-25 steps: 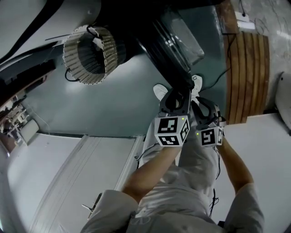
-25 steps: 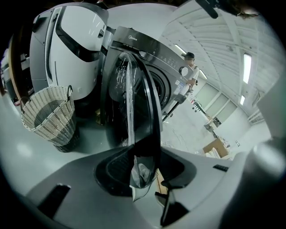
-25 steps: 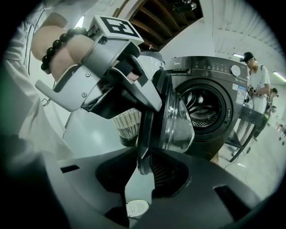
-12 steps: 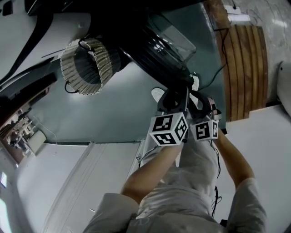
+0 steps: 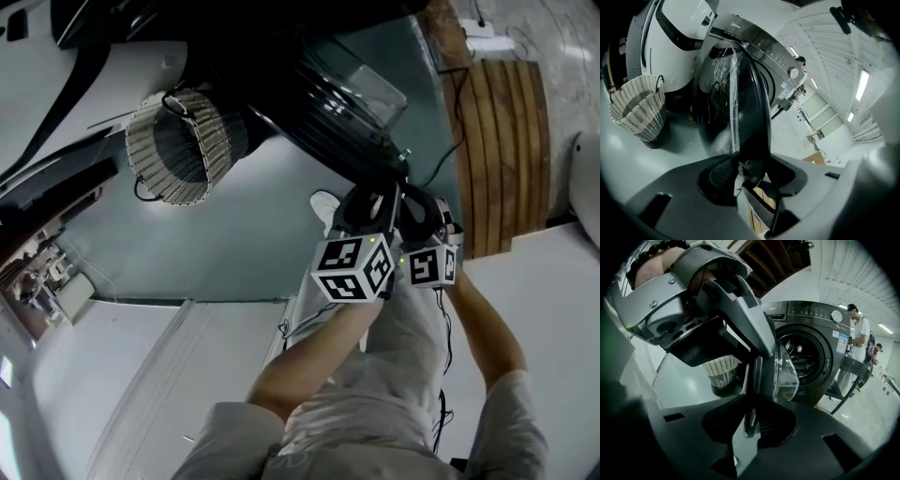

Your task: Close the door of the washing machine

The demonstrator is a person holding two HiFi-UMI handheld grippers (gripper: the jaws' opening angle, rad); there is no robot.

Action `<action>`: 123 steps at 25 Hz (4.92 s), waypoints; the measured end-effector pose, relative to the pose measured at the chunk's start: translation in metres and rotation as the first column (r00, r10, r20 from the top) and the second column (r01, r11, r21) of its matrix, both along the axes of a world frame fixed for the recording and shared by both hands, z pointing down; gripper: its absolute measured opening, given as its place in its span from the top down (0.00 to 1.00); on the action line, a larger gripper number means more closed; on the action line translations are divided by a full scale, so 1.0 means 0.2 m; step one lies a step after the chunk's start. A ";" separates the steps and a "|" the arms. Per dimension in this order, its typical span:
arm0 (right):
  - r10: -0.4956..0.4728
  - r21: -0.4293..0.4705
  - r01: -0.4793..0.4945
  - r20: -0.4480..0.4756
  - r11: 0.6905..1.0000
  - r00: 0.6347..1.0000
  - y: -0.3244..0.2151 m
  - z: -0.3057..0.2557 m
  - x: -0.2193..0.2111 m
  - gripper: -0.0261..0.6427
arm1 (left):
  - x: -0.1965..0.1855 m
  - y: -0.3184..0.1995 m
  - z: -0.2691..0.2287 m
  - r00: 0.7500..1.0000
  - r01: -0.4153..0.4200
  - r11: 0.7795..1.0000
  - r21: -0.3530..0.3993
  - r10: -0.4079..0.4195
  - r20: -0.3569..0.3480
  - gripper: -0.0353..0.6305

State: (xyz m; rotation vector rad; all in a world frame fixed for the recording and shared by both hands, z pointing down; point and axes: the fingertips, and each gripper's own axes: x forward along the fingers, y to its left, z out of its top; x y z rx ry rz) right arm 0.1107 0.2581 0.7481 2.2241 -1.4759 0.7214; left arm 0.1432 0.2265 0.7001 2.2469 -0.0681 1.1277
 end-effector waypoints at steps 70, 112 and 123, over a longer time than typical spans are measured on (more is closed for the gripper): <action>-0.106 -0.165 0.089 -0.103 0.982 0.989 0.23 0.00 1.79 0.79 | 1.42 0.03 -0.23 0.707 -0.457 0.838 0.298 0.546 -0.450 0.94; 0.240 -0.131 -0.279 -0.250 0.951 0.938 0.09 -0.01 2.24 0.79 | 1.37 -0.19 -0.19 0.754 -0.347 0.903 0.254 0.430 -0.497 0.94; 0.306 -0.109 -0.338 -0.236 0.935 0.922 0.09 0.00 2.27 0.80 | 1.37 -0.16 -0.21 0.749 -0.352 0.899 0.261 0.438 -0.498 0.94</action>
